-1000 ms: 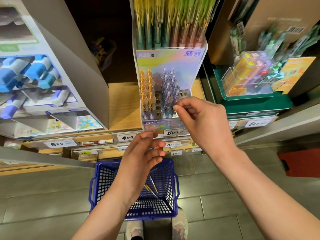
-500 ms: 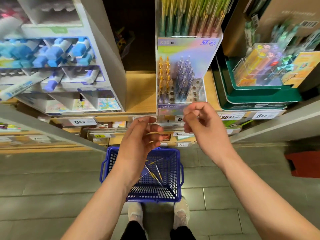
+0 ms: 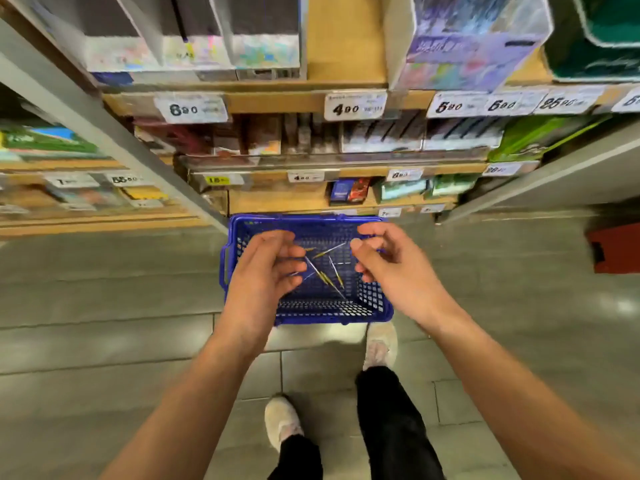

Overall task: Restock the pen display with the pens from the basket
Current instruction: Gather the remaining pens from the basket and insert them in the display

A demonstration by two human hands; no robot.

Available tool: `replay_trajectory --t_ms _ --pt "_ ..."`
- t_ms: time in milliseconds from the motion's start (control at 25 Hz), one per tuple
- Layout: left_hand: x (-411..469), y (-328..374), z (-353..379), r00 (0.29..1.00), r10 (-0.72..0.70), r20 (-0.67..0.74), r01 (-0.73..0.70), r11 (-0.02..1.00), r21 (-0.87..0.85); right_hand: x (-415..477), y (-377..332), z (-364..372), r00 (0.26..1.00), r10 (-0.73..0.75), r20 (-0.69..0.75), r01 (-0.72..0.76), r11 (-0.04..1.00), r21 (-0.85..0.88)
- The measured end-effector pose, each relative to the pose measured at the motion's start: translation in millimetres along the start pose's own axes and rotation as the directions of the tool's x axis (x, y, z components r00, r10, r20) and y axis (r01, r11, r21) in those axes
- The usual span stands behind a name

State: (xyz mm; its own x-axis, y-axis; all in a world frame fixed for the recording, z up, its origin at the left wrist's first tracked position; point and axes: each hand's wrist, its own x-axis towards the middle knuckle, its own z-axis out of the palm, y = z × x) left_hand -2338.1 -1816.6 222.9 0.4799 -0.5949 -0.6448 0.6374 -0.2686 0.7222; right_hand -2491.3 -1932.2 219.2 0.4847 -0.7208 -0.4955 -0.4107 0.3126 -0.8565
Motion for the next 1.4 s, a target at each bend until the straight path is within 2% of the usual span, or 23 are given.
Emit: replay_trajectory --t_ms 200,280,360,480,600,680,840,920,1000,1080,1160,1320,1400 --pt "57 -86 -45 0.992 -0.111 -0.056 0.113 0.993 0.030 44 127 31 0.990 0.124 -0.066 -0.130 0.986 -0.108" --pt "96 -130 -63 0.989 -0.136 -0.067 0.139 0.989 0.051 78 188 40 0.986 0.162 -0.039 -0.167 0.954 -0.250" --pt "145 -172 -77 0.979 -0.179 -0.099 0.188 0.979 0.082 117 248 43 0.983 0.181 -0.022 -0.171 0.875 -0.453" --pt "221 -232 -96 0.954 -0.256 -0.154 0.275 0.955 0.114 183 326 45 0.972 0.221 0.076 -0.095 0.669 -0.737" --pt "287 -290 -108 0.934 -0.319 -0.159 0.347 0.914 0.208 251 386 48 0.917 0.370 0.150 0.026 0.319 -0.947" --pt "323 -319 -115 0.912 -0.377 -0.159 0.407 0.879 0.249 291 418 55 0.892 0.427 0.147 0.076 0.179 -0.981" --pt "371 -342 -120 0.904 -0.406 -0.133 0.425 0.821 0.380 333 465 68 0.848 0.519 0.110 0.107 0.034 -0.994" --pt "384 -344 -118 0.895 -0.432 -0.107 0.423 0.750 0.508 342 467 71 0.828 0.548 0.123 0.172 -0.039 -0.984" --pt "387 -341 -110 0.901 -0.427 -0.078 0.373 0.669 0.643 348 460 74 0.840 0.531 0.116 0.172 -0.058 -0.983" --pt "390 -336 -100 0.943 -0.331 -0.029 0.244 0.631 0.736 349 455 72 0.867 0.484 0.116 0.168 -0.066 -0.984" --pt "391 -329 -96 0.963 -0.268 0.006 0.169 0.626 0.761 340 455 73 0.840 0.521 0.153 0.240 -0.104 -0.965" --pt "383 -324 -109 0.961 -0.275 -0.011 0.181 0.601 0.779 329 473 80 0.867 0.484 0.123 0.265 -0.238 -0.934" --pt "381 -326 -118 0.961 -0.276 -0.019 0.180 0.571 0.801 335 473 80 0.872 0.481 0.091 0.230 -0.239 -0.943"
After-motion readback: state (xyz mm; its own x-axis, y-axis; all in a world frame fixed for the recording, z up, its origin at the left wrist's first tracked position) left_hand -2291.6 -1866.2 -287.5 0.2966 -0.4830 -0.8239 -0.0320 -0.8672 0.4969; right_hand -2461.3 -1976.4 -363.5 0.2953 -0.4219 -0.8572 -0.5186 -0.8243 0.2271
